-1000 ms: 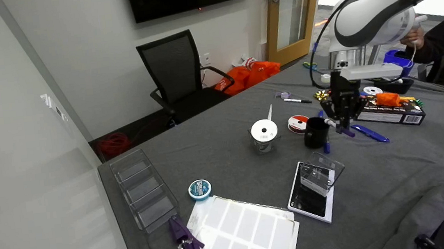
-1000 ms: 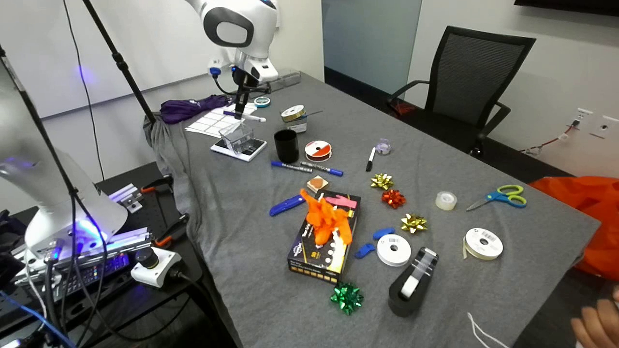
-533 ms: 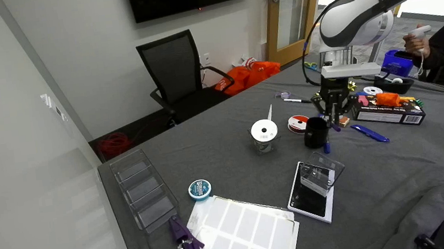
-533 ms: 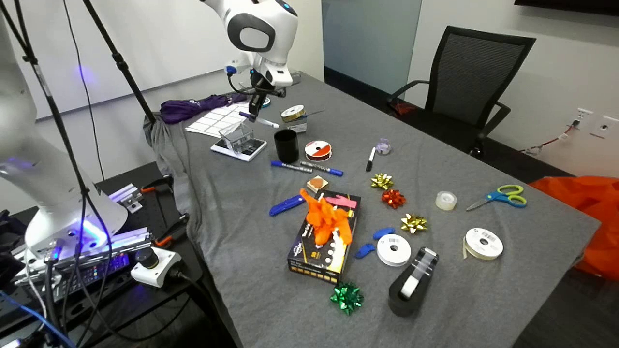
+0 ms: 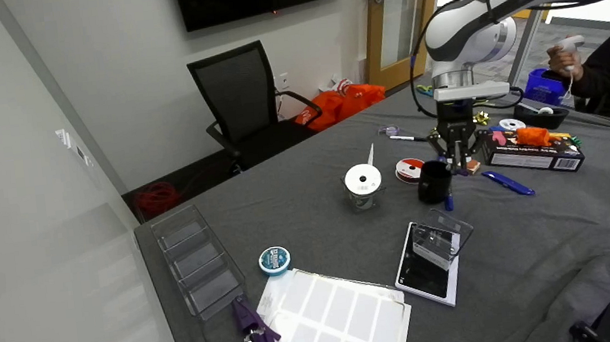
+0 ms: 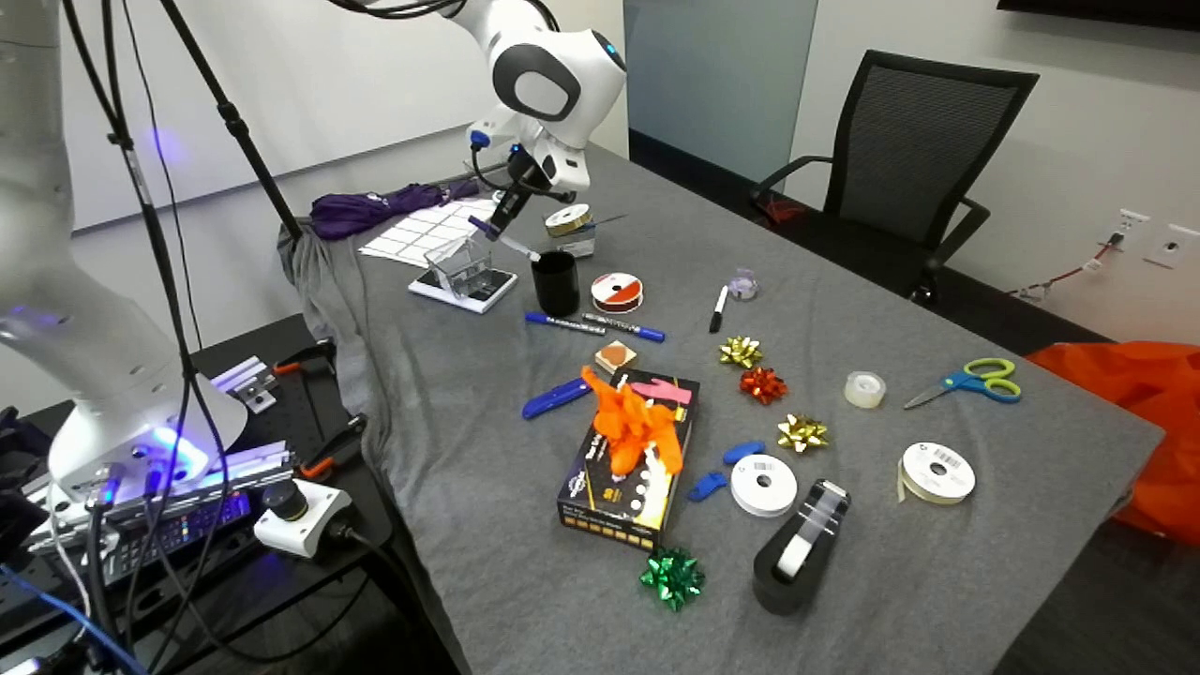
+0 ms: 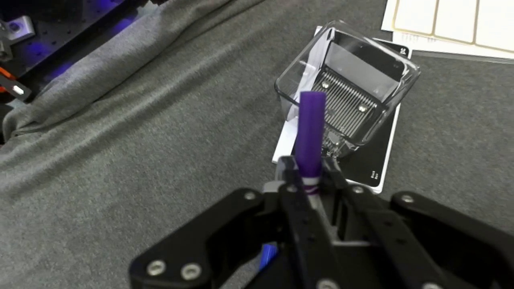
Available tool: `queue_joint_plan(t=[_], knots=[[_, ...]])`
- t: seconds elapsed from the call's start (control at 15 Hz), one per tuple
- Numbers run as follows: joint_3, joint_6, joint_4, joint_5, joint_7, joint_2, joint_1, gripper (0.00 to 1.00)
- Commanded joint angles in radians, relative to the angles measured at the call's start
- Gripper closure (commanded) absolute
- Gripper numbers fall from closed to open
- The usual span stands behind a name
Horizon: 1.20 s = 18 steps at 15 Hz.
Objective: Move the black cup forward and place the purple marker first then the blue blade cutter
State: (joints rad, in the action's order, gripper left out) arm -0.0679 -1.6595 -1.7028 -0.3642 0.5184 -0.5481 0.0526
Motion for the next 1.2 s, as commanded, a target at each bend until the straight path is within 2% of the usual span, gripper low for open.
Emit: queue_joint_plan(t=[0.0,0.27,0.8,0.87,0.93,1.13], knots=[[-0.003,0.084,0.127,-0.040,0.001,-0.078,0.020,0.96],[-0.008,0.072,0.209,-0.048,0.015,-0.150,0.025,0.96],[-0.010,0.088,0.293,-0.039,0.033,-0.247,0.029,0.96],[-0.010,0.089,0.300,-0.038,0.037,-0.253,0.030,0.58],[-0.011,0.092,0.307,-0.038,0.040,-0.258,0.031,0.57],[-0.010,0.102,0.306,-0.036,0.027,-0.251,0.036,0.36]])
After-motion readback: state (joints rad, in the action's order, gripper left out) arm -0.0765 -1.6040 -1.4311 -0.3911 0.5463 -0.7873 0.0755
